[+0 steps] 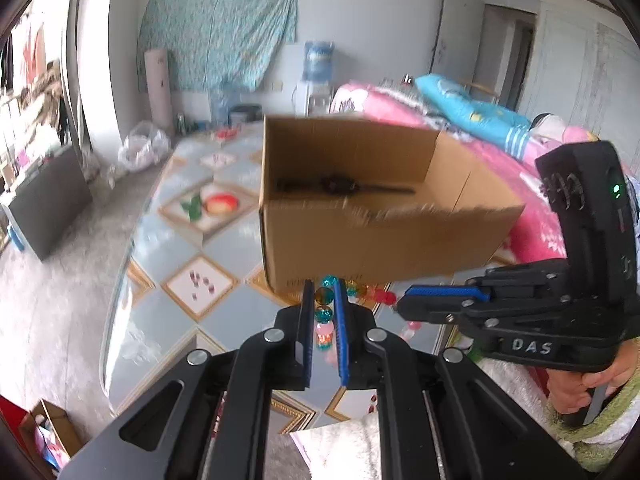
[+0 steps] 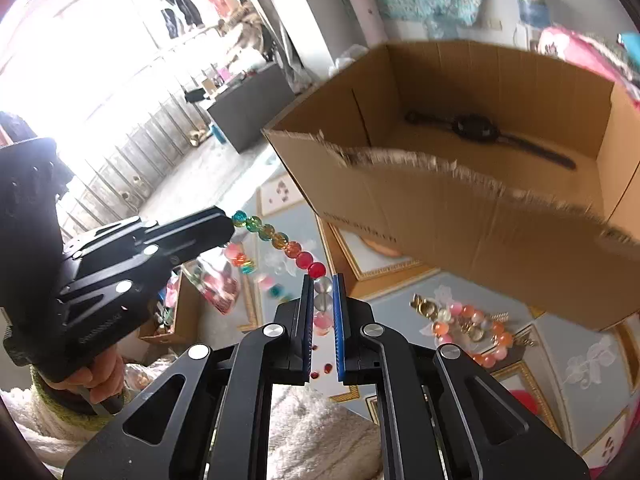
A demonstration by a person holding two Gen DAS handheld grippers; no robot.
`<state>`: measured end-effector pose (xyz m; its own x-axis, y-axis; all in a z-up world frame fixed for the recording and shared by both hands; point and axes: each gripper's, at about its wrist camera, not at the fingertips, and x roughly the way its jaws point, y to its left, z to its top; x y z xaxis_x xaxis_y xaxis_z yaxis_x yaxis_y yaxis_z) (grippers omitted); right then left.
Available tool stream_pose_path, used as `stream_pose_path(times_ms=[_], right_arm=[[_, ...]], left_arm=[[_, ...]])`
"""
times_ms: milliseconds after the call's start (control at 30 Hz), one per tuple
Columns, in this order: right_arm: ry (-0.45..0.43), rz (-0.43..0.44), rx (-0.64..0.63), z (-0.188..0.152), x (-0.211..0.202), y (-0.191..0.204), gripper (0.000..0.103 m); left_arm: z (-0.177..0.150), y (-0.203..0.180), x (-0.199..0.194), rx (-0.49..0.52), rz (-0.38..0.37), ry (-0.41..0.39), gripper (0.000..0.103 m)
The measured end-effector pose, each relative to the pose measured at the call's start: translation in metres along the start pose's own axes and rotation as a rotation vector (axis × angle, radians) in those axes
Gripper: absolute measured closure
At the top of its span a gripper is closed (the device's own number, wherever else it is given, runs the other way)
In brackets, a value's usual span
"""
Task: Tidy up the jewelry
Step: 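Carry the multicolour bracelet into the box and open the right tool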
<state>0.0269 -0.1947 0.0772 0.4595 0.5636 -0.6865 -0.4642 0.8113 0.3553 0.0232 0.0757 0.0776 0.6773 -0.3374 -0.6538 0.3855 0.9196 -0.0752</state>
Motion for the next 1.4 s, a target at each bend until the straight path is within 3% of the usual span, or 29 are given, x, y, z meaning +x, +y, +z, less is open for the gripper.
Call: stream_pose_path(times_ms=[467,900,1133,1400], right_arm=[[-0.190,0.006,-0.056,0.049,-0.051,0.000,0.096],[-0.228,-0.034,-0.037,0.111,-0.054,-0.040,0.096],[-0.161,-0.078,-0.068,0.145,-0.035,-0.053,0.096],[0.052,-0.042,-0.068,0.162,0.019,-0.069,0.096]], left_arm=[[0.078,-0.037,-0.044,0.116,0.017,-0.167,0.094],[0.138,-0.051,-0.014,0.195,0.033,-0.201,0.094],[0.155,-0.045,0.020,0.200,0.047,-0.164,0.094],[0.160,-0.013,0.084,0.118,0.024,0.019,0.094]])
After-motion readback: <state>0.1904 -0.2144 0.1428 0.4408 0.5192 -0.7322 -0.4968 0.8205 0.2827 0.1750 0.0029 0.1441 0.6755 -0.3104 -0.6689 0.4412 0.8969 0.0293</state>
